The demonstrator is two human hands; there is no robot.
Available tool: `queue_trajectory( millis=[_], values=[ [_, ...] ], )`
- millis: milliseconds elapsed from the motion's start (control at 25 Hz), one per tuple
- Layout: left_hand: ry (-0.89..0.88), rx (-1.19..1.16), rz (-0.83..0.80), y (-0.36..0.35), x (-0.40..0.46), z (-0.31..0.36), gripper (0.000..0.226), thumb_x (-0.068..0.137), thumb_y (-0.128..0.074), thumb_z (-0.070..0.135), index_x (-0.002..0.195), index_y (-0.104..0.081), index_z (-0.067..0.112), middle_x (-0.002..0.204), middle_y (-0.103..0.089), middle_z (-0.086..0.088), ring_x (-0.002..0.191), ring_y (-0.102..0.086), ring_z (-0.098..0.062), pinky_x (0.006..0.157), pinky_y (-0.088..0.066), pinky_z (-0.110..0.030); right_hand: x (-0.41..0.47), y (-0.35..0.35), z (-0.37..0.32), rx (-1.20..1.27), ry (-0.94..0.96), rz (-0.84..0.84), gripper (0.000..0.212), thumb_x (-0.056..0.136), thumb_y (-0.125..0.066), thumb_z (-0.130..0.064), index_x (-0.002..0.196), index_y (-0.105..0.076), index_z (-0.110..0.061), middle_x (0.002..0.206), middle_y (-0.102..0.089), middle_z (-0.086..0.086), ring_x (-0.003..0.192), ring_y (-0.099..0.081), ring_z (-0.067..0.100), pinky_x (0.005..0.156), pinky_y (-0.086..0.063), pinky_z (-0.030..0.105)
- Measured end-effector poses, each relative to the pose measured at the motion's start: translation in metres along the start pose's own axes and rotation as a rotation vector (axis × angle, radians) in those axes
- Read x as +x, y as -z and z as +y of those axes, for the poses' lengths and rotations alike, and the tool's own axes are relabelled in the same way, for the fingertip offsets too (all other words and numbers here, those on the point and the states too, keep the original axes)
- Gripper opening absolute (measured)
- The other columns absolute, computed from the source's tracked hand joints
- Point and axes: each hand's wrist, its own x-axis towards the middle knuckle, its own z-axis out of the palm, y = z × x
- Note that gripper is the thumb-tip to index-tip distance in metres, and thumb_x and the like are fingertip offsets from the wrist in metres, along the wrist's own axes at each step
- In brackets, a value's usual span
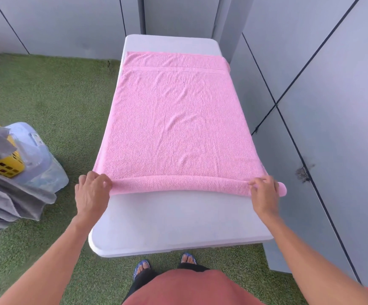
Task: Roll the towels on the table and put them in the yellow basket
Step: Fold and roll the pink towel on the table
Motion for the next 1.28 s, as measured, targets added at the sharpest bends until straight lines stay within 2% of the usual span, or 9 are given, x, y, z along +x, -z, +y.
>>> queue_trajectory(
  millis=[120, 280, 520, 760, 880, 1000, 1080, 1200, 1280],
  values=[
    [-0.195, 0.07, 0.037, -0.009, -0.021, 0.0, 0.021, 0.079, -0.065, -0.004, 0.099, -0.065, 0.005, 0.103, -0.059, -0.015, 0.09, -0.052, -0.036, 0.071, -0.044, -0.047, -0.022, -0.013, 0.006, -0.258, 0.135, -0.019, 0.026, 0.082, -0.067, -0.012, 0.108, -0.066, -0.016, 0.119, -0.052, 0.008, 0.117, -0.039, 0.03, 0.1, -0.035, 0.046],
    [-0.299, 0.119, -0.063, -0.016, -0.017, -0.008, 0.058, 0.067, -0.073, -0.009, 0.121, -0.053, 0.003, 0.119, -0.057, -0.016, 0.112, -0.051, -0.039, 0.085, -0.049, -0.051, -0.006, -0.017, 0.011, -0.191, 0.2, -0.27, 0.049, 0.079, -0.066, 0.001, 0.125, -0.049, -0.001, 0.126, -0.044, 0.014, 0.124, -0.035, 0.036, 0.109, -0.029, 0.045],
    [-0.22, 0.269, -0.122, -0.008, 0.0, 0.002, 0.033, 0.076, -0.058, -0.011, 0.104, -0.063, 0.008, 0.094, -0.063, -0.01, 0.094, -0.056, -0.035, 0.072, -0.044, -0.047, 0.025, -0.01, 0.007, -0.268, 0.111, -0.363, 0.025, 0.086, -0.049, 0.007, 0.108, -0.058, -0.001, 0.104, -0.057, 0.017, 0.102, -0.051, 0.037, 0.085, -0.042, 0.043],
    [-0.126, 0.17, -0.649, 0.006, 0.017, -0.016, 0.037, 0.095, -0.047, 0.009, 0.129, -0.057, 0.019, 0.131, -0.057, -0.003, 0.123, -0.051, -0.025, 0.1, -0.04, -0.035, 0.03, 0.028, 0.011, -0.184, 0.001, -0.718, 0.038, 0.091, -0.06, -0.018, 0.128, -0.053, -0.017, 0.124, -0.054, 0.002, 0.118, -0.052, 0.023, 0.089, -0.041, 0.029],
    [-0.094, -0.069, -0.29, 0.007, 0.013, -0.014, 0.014, 0.089, -0.062, 0.009, 0.1, -0.068, 0.014, 0.105, -0.057, -0.009, 0.098, -0.055, -0.032, 0.077, -0.045, -0.041, 0.024, 0.033, 0.005, -0.007, -0.065, -0.401, 0.028, 0.084, -0.07, -0.017, 0.11, -0.058, -0.016, 0.113, -0.047, 0.005, 0.095, -0.053, 0.02, 0.07, -0.031, 0.026],
    [-0.221, 0.075, 0.003, 0.003, -0.016, -0.009, 0.003, 0.085, -0.067, 0.008, 0.088, -0.067, 0.008, 0.088, -0.058, -0.009, 0.08, -0.051, -0.029, 0.059, -0.044, -0.04, 0.003, 0.018, 0.006, -0.113, 0.023, -0.17, 0.009, 0.086, -0.066, -0.016, 0.093, -0.066, -0.011, 0.107, -0.054, 0.01, 0.103, -0.052, 0.031, 0.087, -0.036, 0.034],
    [-0.259, 0.07, 0.011, -0.002, -0.039, -0.008, 0.016, 0.085, -0.067, 0.009, 0.101, -0.064, 0.004, 0.096, -0.061, -0.012, 0.086, -0.054, -0.03, 0.061, -0.052, -0.043, -0.015, 0.005, 0.012, -0.275, 0.104, -0.117, 0.02, 0.086, -0.066, -0.021, 0.104, -0.066, -0.013, 0.112, -0.059, 0.007, 0.115, -0.046, 0.031, 0.098, -0.034, 0.041],
    [-0.339, 0.062, -0.075, -0.013, -0.046, -0.016, 0.051, 0.078, -0.072, 0.007, 0.125, -0.052, -0.001, 0.122, -0.055, -0.017, 0.114, -0.051, -0.036, 0.089, -0.053, -0.049, -0.023, -0.007, 0.025, -0.362, 0.2, -0.206, 0.054, 0.078, -0.074, -0.025, 0.124, -0.054, -0.007, 0.123, -0.053, 0.01, 0.121, -0.041, 0.034, 0.105, -0.032, 0.046],
    [-0.321, 0.025, -0.143, -0.015, -0.032, -0.016, 0.053, 0.077, -0.07, -0.002, 0.126, -0.051, 0.001, 0.122, -0.055, -0.014, 0.116, -0.05, -0.035, 0.087, -0.054, -0.051, -0.012, -0.01, 0.023, -0.331, 0.17, -0.257, 0.05, 0.078, -0.073, -0.015, 0.122, -0.053, -0.004, 0.119, -0.053, 0.012, 0.116, -0.042, 0.035, 0.105, -0.033, 0.045]
  ],
)
